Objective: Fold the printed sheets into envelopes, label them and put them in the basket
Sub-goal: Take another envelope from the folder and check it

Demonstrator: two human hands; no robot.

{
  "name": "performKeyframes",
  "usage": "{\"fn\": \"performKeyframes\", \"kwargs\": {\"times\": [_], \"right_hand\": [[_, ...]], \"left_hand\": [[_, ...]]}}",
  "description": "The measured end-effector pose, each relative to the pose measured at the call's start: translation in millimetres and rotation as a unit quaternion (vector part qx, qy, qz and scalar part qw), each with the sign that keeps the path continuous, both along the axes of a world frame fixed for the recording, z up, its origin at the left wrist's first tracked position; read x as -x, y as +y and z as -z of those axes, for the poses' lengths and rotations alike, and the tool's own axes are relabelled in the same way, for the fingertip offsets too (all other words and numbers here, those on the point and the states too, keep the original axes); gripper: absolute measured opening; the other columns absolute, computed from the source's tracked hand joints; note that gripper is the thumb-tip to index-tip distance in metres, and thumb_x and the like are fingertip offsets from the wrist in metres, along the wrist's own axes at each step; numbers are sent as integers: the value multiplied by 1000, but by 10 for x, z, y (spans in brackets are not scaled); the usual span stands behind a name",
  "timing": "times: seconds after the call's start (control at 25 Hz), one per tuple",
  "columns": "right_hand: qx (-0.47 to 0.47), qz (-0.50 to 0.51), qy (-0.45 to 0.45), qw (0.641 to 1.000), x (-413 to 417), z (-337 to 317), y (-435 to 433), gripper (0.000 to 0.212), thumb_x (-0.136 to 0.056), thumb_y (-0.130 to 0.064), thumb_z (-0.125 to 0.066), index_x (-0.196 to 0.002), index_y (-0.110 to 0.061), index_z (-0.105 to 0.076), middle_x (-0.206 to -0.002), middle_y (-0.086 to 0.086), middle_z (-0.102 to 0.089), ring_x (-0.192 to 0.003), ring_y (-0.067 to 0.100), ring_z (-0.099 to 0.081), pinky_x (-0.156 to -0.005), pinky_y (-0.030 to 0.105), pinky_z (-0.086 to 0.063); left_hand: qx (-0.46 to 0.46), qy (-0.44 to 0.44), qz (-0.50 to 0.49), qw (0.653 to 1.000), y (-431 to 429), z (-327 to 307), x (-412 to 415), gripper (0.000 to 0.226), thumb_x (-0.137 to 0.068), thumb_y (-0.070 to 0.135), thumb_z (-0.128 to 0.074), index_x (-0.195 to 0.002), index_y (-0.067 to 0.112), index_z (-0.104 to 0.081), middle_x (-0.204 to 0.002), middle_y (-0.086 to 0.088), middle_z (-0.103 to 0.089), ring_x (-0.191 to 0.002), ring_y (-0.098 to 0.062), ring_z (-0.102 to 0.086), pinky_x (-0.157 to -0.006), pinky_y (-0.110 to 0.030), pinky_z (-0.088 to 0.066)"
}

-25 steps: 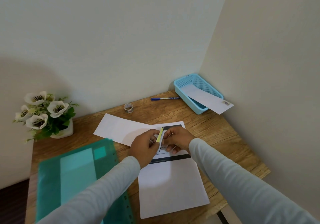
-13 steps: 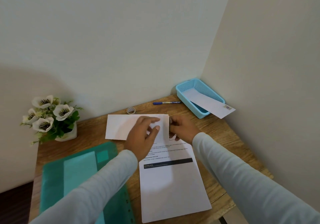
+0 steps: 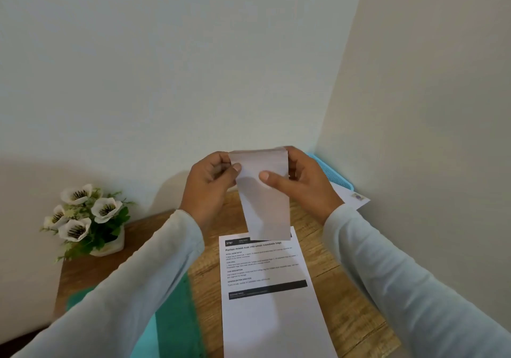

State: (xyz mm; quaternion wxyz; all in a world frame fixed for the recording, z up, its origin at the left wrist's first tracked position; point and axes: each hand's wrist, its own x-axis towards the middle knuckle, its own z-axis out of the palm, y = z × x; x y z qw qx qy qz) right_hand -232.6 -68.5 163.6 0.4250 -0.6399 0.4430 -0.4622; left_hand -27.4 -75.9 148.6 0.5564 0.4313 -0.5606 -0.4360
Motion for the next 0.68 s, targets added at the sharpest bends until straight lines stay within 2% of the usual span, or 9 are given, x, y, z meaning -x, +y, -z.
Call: {"fn": "performKeyframes", "kwargs": {"times": [0.08,0.16,0.32,0.4,0.6,0.68], "right_hand": [[-10,34,71,997,43,133,12,27,-94,-23,-75,-121,-19,-68,-110,-4,-75,-102,14,-71,-88,39,-61],[-18,53,83,995,79,207,10,19,-98,-16,-70,-116,-14,-71,-108,1,-76,-101,18,-72,-91,48,-60],[27,40,24,999,119,115,-9,14,-99,-12,-67,-111,-13,-72,-103,-1,-78,-96,18,-74,-86,40,-62],[41,36,4,999,116,111,-12,13,-98,-12,-68,-111,-13,-72,-102,-2,-78,-97,17,-74,-84,33,-61],[-8,51,22,998,74,357,91,17,-96,-11,-72,-112,-16,-69,-102,-2,-75,-94,17,-72,-83,33,-60],[-6,53,11,999,71,381,90,17,-96,-12,-72,-112,-17,-69,-103,-2,-75,-94,17,-72,-82,34,-60]], "left_hand": [[-31,5,-2,1000,48,57,70,12,-98,7,-63,-97,16,-70,-99,-3,-77,-97,-21,-72,-81,-29,-57],[-48,1,6,999,93,109,120,12,-98,7,-62,-100,16,-71,-99,-1,-77,-98,-23,-71,-80,-27,-55],[-6,29,21,999,63,-33,120,11,-99,11,-63,-107,12,-70,-104,-5,-77,-102,-25,-72,-88,-35,-58],[15,39,28,999,61,-82,102,13,-98,15,-65,-109,16,-71,-106,-4,-77,-102,-24,-72,-87,-32,-59],[-57,11,5,998,205,169,64,19,-95,14,-69,-113,22,-70,-103,-2,-76,-103,-21,-71,-89,-34,-59],[-52,6,0,999,208,198,34,17,-95,17,-71,-110,24,-70,-100,-1,-76,-100,-19,-71,-87,-35,-59]]}}
